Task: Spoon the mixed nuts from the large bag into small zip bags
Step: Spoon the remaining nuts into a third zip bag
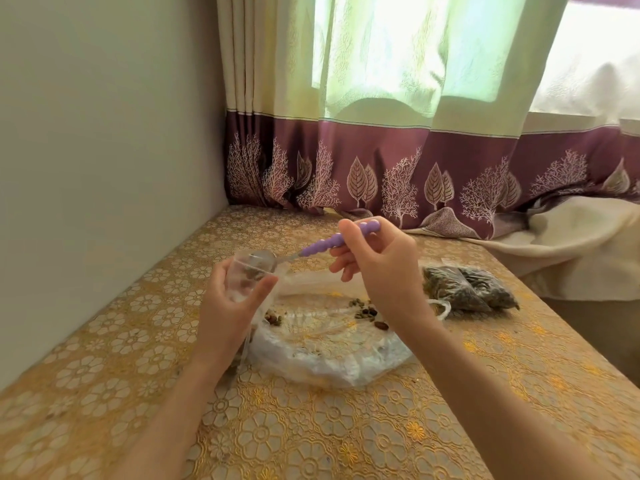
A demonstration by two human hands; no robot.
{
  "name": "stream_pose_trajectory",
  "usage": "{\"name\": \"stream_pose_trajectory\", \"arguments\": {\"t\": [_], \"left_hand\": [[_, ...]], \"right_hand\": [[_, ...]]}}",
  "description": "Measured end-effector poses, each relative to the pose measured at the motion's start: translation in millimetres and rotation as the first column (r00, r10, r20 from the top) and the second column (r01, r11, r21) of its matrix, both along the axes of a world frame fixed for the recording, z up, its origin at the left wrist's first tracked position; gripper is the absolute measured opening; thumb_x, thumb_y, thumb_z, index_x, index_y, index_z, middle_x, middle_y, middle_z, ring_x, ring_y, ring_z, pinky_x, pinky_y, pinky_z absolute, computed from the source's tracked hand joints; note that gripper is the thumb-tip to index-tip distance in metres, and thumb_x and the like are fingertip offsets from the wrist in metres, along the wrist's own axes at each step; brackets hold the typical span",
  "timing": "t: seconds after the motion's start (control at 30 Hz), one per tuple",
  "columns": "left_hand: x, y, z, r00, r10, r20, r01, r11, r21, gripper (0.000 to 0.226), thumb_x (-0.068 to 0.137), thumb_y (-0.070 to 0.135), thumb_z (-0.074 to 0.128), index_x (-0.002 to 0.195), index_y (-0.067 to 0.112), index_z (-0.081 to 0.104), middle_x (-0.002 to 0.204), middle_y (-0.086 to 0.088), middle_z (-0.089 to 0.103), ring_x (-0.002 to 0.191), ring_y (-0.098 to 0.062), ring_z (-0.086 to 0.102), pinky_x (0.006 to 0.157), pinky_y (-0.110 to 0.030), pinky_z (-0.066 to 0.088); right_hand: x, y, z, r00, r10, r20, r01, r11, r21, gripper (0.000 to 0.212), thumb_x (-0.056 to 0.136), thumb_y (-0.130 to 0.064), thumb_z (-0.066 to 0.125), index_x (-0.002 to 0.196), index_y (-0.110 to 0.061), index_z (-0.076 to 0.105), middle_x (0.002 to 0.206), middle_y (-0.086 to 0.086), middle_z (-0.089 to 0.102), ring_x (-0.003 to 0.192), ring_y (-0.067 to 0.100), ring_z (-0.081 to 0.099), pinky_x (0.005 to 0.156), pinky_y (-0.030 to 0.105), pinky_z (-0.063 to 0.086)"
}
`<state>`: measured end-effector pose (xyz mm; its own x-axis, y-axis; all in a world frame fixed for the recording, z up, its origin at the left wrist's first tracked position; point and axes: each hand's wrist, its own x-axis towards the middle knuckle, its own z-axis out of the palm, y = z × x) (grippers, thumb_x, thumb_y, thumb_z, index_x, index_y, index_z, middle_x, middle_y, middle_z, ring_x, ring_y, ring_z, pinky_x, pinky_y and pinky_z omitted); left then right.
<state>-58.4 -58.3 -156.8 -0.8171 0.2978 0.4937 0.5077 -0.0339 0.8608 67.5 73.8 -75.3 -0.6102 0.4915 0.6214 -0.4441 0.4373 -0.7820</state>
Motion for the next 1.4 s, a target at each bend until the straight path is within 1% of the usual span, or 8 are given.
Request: {"name": "stream_pose_trajectory", "arguments": {"t": [0.07,0.17,0.23,0.47,0.6,0.73,0.93,1.4], "left_hand": [[-1,-1,0,1.000,-0.002,0.021,0.002,0.999,0.036,0.097,0.048,0.082,0.061,0.122,0.021,0.049,0.097,0.009,0.064,0.076,-0.010,0.064,0.069,-0.024,0.054],[-2,-1,0,1.000,0.016,0.015,-0.016,0.999,0.044,0.100,0.050,0.079,0.062,0.128,0.018,0.045,0.111,0.004,0.061,0.092,-0.014,0.063,0.078,-0.031,0.055],[-2,-3,1,0.999,0.032,0.001,-0.032,0.998,0.061,0.099,0.052,0.077,0.061,0.128,0.015,0.046,0.114,0.002,0.060,0.095,-0.008,0.062,0.074,-0.020,0.053],[-7,-5,3,0.994,0.111,0.000,-0.110,0.983,0.145,0.061,0.068,0.049,0.066,0.118,0.018,0.050,0.100,0.015,0.060,0.082,0.009,0.061,0.066,-0.010,0.050],[-6,-6,3,0.992,0.124,0.001,-0.122,0.981,0.149,0.061,0.068,0.051,0.066,0.118,0.020,0.050,0.103,0.014,0.060,0.089,-0.001,0.062,0.065,-0.011,0.051],[-5,-6,4,0.990,0.140,-0.003,-0.139,0.983,0.124,0.064,0.070,0.051,0.066,0.121,0.018,0.050,0.107,0.006,0.062,0.094,-0.012,0.063,0.077,-0.029,0.054],[-6,-6,3,0.989,0.147,-0.009,-0.146,0.984,0.102,0.065,0.068,0.054,0.066,0.120,0.018,0.050,0.108,0.004,0.062,0.098,-0.015,0.062,0.084,-0.037,0.054],[-7,-3,3,0.988,0.150,-0.025,-0.146,0.983,0.113,0.069,0.066,0.057,0.065,0.120,0.016,0.051,0.107,0.006,0.062,0.096,-0.008,0.061,0.077,-0.020,0.049]], "right_hand": [[-2,-2,-1,1.000,0.001,-0.009,0.000,0.998,0.060,0.021,0.095,-0.012,0.054,0.079,0.002,0.056,0.070,-0.001,0.074,0.053,0.021,0.062,0.047,0.026,0.051],[-5,-3,-6,1.000,-0.011,-0.028,0.011,1.000,0.010,0.023,0.096,-0.012,0.053,0.080,0.004,0.057,0.071,0.001,0.074,0.054,0.021,0.062,0.048,0.026,0.051],[-5,0,-10,0.998,-0.017,-0.053,0.011,0.995,-0.098,0.026,0.096,-0.012,0.052,0.082,0.009,0.057,0.069,0.004,0.073,0.052,0.018,0.061,0.046,0.023,0.050],[1,25,-23,0.985,-0.149,-0.083,0.119,0.948,-0.296,0.029,0.096,-0.020,0.052,0.083,0.004,0.059,0.065,0.005,0.072,0.048,0.015,0.059,0.043,0.020,0.047],[-1,34,-36,0.976,-0.200,0.087,0.214,0.953,-0.215,0.027,0.095,-0.021,0.056,0.076,-0.002,0.061,0.059,0.005,0.069,0.049,0.019,0.061,0.041,0.021,0.047],[-5,31,-49,0.946,-0.220,0.237,0.232,0.972,-0.028,0.032,0.095,-0.023,0.056,0.077,0.003,0.061,0.059,0.004,0.070,0.046,0.018,0.061,0.040,0.023,0.047],[-12,22,-55,0.947,-0.152,0.283,0.199,0.969,-0.146,0.032,0.094,-0.022,0.057,0.075,0.003,0.062,0.061,0.007,0.071,0.047,0.021,0.061,0.041,0.024,0.047],[-14,6,-74,0.920,0.170,0.353,0.042,0.853,-0.520,0.036,0.092,-0.010,0.059,0.057,-0.009,0.070,0.059,0.005,0.070,0.047,0.010,0.061,0.045,0.016,0.048]]}}
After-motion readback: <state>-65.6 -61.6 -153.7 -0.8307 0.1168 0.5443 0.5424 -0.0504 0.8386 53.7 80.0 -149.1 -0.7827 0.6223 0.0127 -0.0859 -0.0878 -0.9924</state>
